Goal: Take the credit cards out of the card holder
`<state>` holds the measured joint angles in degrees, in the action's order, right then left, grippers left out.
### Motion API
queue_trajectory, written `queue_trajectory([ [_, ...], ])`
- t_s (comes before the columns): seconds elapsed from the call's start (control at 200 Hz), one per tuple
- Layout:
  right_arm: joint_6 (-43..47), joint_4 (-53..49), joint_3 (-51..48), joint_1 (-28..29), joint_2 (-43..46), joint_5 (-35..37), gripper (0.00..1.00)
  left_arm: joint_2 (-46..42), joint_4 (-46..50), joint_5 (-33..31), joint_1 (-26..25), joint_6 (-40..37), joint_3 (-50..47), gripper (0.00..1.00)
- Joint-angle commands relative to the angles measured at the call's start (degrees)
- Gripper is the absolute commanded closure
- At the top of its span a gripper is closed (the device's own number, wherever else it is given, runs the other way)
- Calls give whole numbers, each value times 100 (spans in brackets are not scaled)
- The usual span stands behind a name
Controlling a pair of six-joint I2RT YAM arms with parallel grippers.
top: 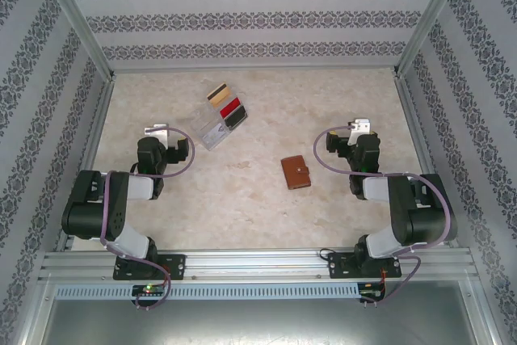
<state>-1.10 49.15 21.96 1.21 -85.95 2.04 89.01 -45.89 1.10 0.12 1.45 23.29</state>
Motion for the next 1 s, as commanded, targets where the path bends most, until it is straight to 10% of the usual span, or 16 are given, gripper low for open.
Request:
queue_trajectory([
  [0.0,-30,122,46,-51,-37,-104,2,39,-78,57,27,-117,95,1],
  [0.994,-47,154,19,-65,-19,-140,2,21,-146,81,30,-117,39,1],
])
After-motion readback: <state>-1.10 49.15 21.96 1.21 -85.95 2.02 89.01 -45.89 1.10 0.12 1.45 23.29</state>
